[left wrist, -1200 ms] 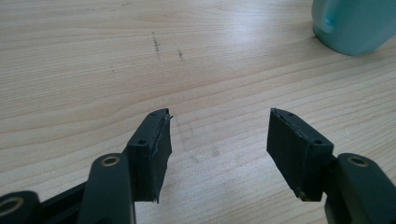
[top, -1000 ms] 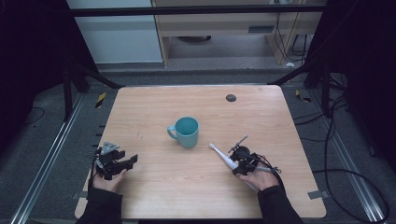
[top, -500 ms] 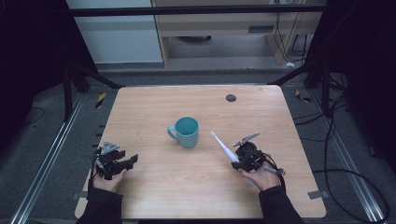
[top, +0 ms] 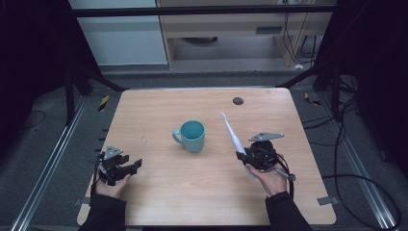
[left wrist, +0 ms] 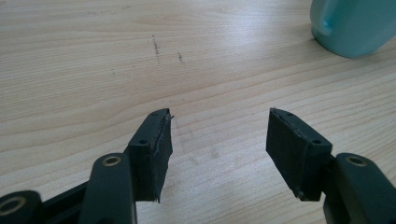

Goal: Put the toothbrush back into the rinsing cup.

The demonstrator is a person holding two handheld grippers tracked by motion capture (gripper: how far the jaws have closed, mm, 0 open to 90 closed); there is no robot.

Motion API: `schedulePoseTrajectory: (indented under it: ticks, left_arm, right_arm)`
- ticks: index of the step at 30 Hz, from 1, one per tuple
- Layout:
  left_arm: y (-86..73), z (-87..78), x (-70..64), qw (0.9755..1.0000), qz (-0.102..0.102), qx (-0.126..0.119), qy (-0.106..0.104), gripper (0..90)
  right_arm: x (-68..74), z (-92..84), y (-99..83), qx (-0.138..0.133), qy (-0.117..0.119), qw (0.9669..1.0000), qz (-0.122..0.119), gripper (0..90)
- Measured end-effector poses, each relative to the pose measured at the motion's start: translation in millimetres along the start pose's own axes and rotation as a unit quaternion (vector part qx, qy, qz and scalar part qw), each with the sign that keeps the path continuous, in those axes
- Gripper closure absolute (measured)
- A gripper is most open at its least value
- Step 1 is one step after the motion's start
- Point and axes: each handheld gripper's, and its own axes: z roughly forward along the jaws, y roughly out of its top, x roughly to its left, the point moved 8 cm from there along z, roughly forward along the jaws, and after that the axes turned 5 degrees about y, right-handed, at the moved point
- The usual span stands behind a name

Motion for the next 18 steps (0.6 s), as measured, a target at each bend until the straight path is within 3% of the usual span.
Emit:
schedulePoseTrajectory:
  ticks: [8, 9, 18]
  left_arm:
    - [0.1, 0.1, 0.0, 1.0, 0.0, 0.0, 0.001, 40.0]
    - [-0.1, 0.2, 0.2, 1.0, -0.001, 0.0, 0.0, 40.0]
    - [-0.1, 0.2, 0.2, 1.0, -0.001, 0.0, 0.0, 40.0]
  right_arm:
    - [1.3, -5.1, 19.6, -0.05, -0.004, 0.9987, 0.008, 66.4]
    - [2.0, -4.5, 25.7, -0.065, -0.007, 0.9978, 0.01, 66.4]
    - [10.0, 3.3, 51.8, -0.113, -0.014, 0.9934, 0.01, 66.4]
